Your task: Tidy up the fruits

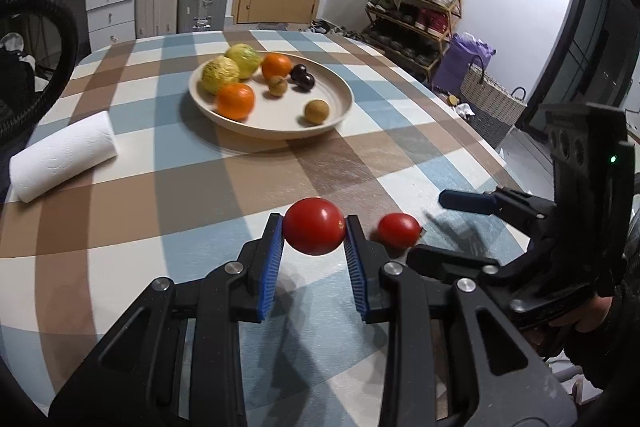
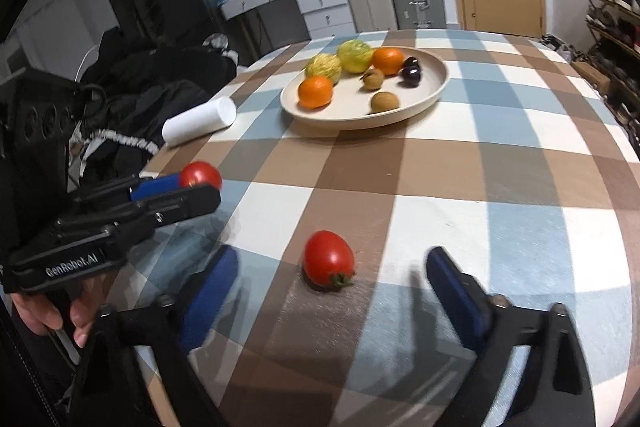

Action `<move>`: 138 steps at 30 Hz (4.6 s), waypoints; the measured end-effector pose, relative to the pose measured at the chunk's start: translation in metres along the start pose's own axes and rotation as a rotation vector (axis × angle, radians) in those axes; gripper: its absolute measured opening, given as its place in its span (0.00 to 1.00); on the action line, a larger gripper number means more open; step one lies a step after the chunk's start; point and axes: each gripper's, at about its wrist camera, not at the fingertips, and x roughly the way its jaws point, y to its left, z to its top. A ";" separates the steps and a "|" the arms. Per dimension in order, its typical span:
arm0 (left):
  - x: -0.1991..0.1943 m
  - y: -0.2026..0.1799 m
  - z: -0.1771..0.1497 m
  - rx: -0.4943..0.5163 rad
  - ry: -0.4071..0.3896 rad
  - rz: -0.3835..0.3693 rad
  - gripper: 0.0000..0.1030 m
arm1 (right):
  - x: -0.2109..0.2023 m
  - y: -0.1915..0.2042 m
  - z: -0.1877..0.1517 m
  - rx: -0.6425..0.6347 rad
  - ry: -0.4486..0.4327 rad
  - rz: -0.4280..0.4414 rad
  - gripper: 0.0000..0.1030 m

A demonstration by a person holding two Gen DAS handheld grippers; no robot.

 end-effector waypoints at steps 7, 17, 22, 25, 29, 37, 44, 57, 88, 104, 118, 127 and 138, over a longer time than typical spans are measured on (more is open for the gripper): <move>-0.008 0.015 0.005 -0.034 -0.021 0.003 0.27 | 0.010 0.002 0.003 -0.040 0.025 -0.058 0.59; 0.007 0.023 0.028 -0.048 -0.034 0.004 0.27 | 0.010 -0.005 0.002 -0.036 0.027 -0.001 0.28; 0.022 0.024 0.049 -0.043 -0.031 0.016 0.27 | -0.002 -0.012 0.019 -0.019 -0.051 0.006 0.28; 0.033 0.025 0.063 -0.042 -0.034 0.025 0.27 | -0.008 -0.018 0.036 -0.025 -0.091 0.016 0.28; 0.049 0.027 0.085 -0.050 -0.040 0.034 0.27 | -0.010 -0.028 0.060 -0.016 -0.126 0.033 0.28; 0.091 0.031 0.134 -0.007 -0.004 0.051 0.27 | 0.015 -0.048 0.106 -0.009 -0.159 0.055 0.28; 0.126 0.039 0.164 0.011 0.035 0.062 0.27 | 0.049 -0.061 0.131 -0.011 -0.127 0.070 0.28; 0.171 0.056 0.175 -0.006 0.081 0.062 0.27 | 0.091 -0.066 0.154 -0.038 -0.075 0.065 0.28; 0.087 0.020 0.186 0.004 -0.080 0.089 0.47 | 0.002 -0.050 0.144 -0.026 -0.265 -0.016 0.57; -0.064 -0.034 0.152 -0.030 -0.343 0.157 0.94 | -0.125 0.002 0.114 -0.100 -0.596 -0.107 1.00; -0.120 -0.047 0.086 -0.081 -0.469 0.226 0.99 | -0.155 0.005 0.063 -0.094 -0.691 -0.152 1.00; -0.100 -0.036 0.050 -0.095 -0.503 0.314 0.99 | -0.136 -0.004 0.034 -0.114 -0.697 -0.275 1.00; -0.051 -0.013 0.016 -0.073 -0.473 0.416 0.99 | -0.085 -0.024 0.010 -0.128 -0.629 -0.327 1.00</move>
